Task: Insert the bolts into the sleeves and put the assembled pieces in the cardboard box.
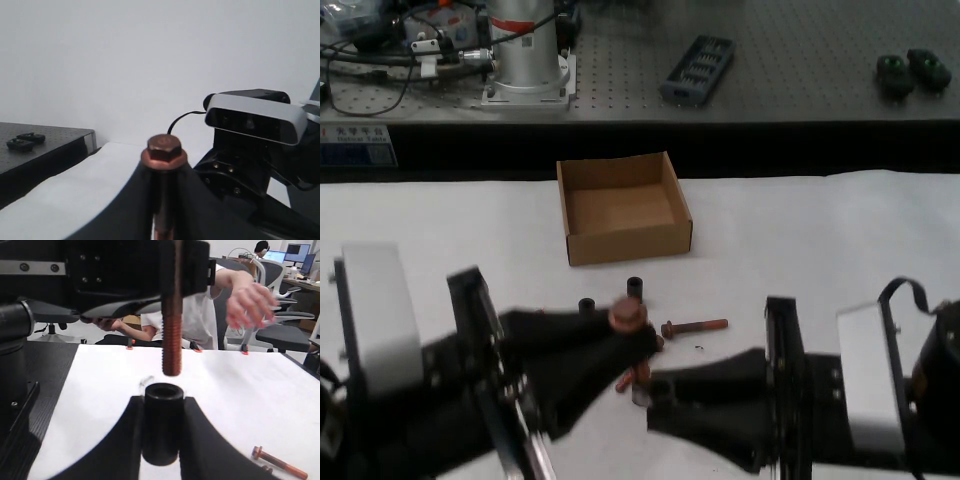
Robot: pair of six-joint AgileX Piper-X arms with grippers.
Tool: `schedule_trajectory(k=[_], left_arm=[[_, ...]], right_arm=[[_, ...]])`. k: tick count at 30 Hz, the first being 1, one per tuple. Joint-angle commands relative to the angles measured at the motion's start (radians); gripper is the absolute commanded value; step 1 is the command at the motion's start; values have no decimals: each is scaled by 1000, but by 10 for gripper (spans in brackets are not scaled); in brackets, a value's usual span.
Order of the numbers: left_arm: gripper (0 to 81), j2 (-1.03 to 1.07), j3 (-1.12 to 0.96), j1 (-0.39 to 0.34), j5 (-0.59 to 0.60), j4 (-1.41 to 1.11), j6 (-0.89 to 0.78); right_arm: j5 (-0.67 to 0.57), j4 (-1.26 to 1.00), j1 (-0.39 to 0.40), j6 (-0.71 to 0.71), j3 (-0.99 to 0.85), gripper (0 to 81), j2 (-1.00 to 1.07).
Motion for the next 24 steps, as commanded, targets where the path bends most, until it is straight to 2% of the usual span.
schedule_trajectory(k=[1, 7, 16, 24], left_arm=[[6, -1, -18, 9, 10, 0, 7], [6, 71, -42, 53, 63, -7, 7], [6, 289, -48, 58, 114, -279, -71], [6, 310, -48, 58, 114, -296, -75]], right_arm=[[-36, 62, -61, -9, -50, 57, -5], [-44, 181, -96, -93, -84, 57, -1], [-48, 161, -96, -115, -122, 57, 124], [-50, 103, -96, -112, -123, 57, 164]])
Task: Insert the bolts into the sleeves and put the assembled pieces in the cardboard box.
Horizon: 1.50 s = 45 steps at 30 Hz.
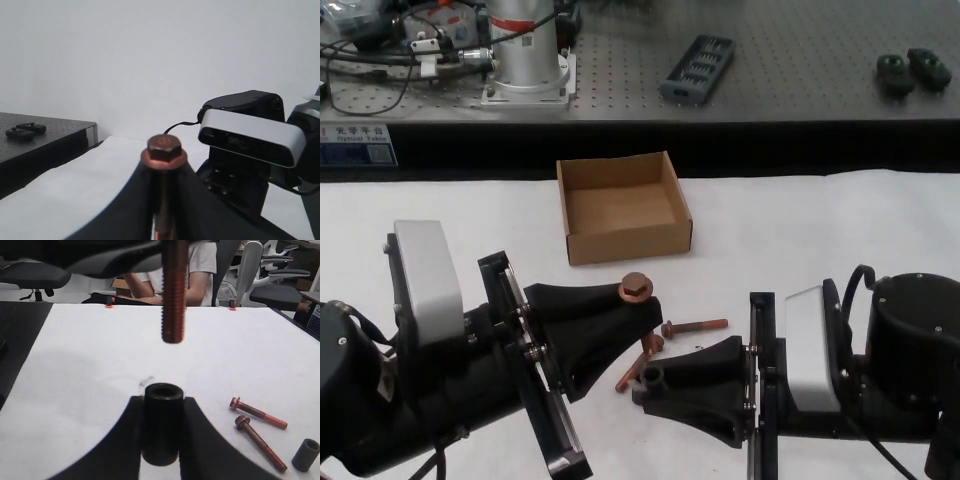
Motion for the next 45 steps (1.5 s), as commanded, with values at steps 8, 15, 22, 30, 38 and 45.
schedule_trajectory(k=[8, 15, 22, 30, 38, 45], left_arm=[[6, 0, 4, 1, 8, -11, -2], [6, 0, 10, 1, 1, -11, 7], [6, 0, 10, 1, 1, -11, 7], [6, 0, 10, 0, 1, -23, -20], [6, 0, 10, 0, -10, -29, -29], [6, 0, 10, 0, -26, -34, -29]], right_arm=[[9, -49, -7, -3, -13, 57, 2], [12, -132, -7, 64, -13, 57, 2], [12, -142, -7, 88, -13, 57, 2], [12, -150, -7, 111, -13, 57, 2], [10, -165, -5, 152, -13, 57, 2], [-19, -165, -5, 152, -13, 57, 2]])
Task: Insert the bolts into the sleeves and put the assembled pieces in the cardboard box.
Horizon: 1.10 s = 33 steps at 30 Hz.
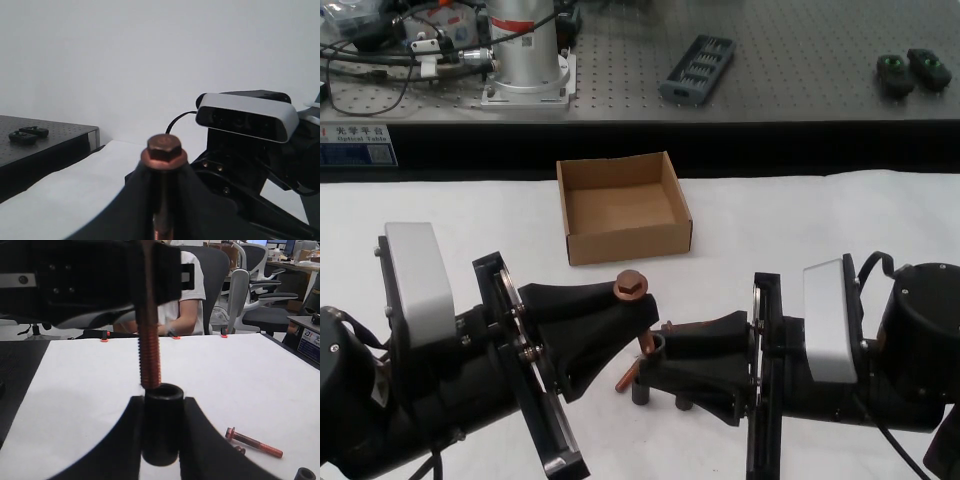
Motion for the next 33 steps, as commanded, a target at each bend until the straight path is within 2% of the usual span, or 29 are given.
schedule_trajectory(k=[1, 13, 24, 33], left_arm=[[6, 0, 0, 0, -15, -6, -10], [6, 0, 0, 0, -30, -47, -55], [6, 67, -2, -40, -30, -93, -78], [6, 72, -2, -40, 11, -97, -98]], right_arm=[[-28, -27, -5, 4, -13, 57, 2], [-37, -36, -5, 4, -13, 57, 2], [-54, -57, -5, 8, -13, 57, 2], [-51, -65, -5, 7, -13, 57, 2]])
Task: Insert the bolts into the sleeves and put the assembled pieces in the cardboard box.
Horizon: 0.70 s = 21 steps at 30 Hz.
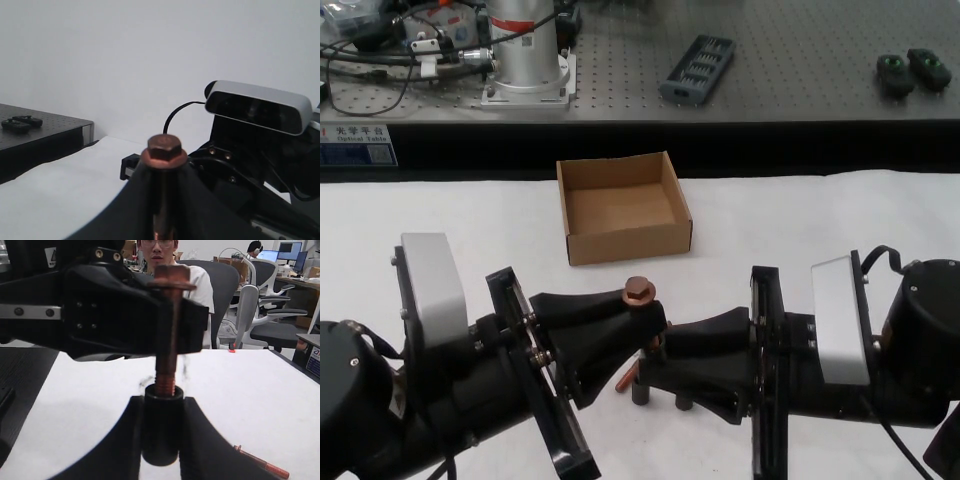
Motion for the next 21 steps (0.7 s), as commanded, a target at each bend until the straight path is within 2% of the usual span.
schedule_trajectory(k=[1, 11, 14, 21], left_arm=[[6, -1, -2, -9, 54, -3, -21], [6, -1, -2, -9, 170, 71, 16], [6, -1, -2, -7, 166, 117, 55], [6, -1, -2, -7, 166, 129, 62]], right_arm=[[-8, -23, -5, 1, -11, 57, 2], [15, -49, -5, 35, -11, 57, 2], [15, -88, -5, 76, -9, 57, 2], [15, -83, -7, 77, -9, 57, 2]])
